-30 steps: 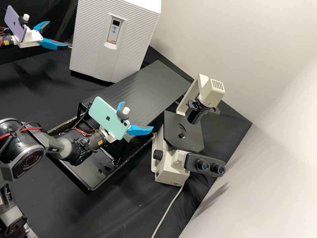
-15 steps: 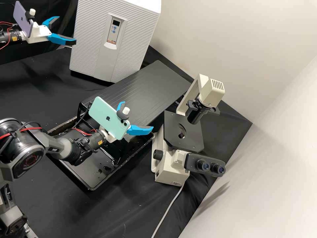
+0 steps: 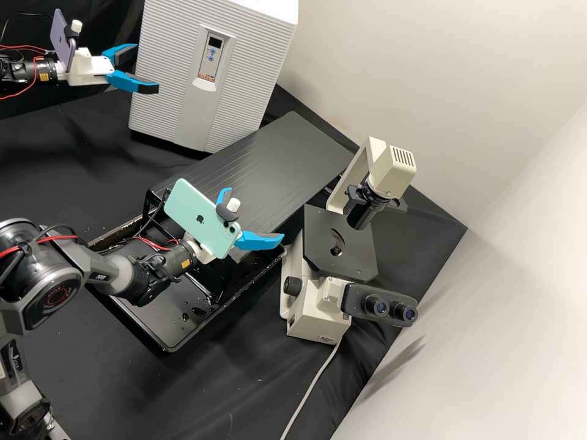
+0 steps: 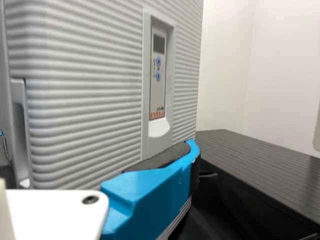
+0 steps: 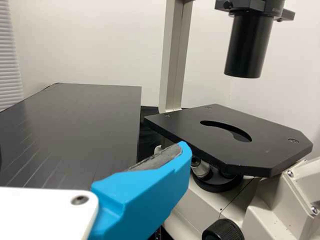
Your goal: Open the incubator door
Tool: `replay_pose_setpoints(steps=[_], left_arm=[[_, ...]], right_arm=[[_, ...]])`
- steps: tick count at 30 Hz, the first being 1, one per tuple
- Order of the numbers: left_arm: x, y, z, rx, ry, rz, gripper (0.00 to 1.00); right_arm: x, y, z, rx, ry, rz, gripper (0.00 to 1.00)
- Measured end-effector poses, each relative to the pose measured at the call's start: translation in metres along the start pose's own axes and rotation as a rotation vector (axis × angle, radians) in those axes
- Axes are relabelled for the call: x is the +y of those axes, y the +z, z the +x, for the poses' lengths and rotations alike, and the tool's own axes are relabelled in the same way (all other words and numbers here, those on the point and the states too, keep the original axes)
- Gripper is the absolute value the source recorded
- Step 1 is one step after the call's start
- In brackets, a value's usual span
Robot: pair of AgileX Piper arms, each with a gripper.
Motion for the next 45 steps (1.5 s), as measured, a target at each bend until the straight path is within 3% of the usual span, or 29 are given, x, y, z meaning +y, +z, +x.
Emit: replay_pose_setpoints(steps=[5,21,32,41,45], left_arm=[[-0.008,-0.006,0.005,0.007,-0.013,-0.050,1.00],[-0.004,-0.008,0.012,-0.004,-0.009,-0.083,1.00],[0.024,0.003,-0.006,0.003,0.029,-0.060,1.00],[0.026,0.004,-0.015,0.017,0.025,-0.065,1.00],[0.021,0.002,-0.014,0.019,0.015,-0.094,1.00]], right_arm=[[0.000,0.000,0.000,0.000,0.000,0.000,1.00],[0.000,0.000,0.000,0.000,0.000,0.000,1.00],[0.000,0.000,0.000,0.000,0.000,0.000,1.00],[0.000,0.000,0.000,0.000,0.000,0.000,1.00],[0.000,0.000,0.000,0.000,0.000,0.000,1.00]])
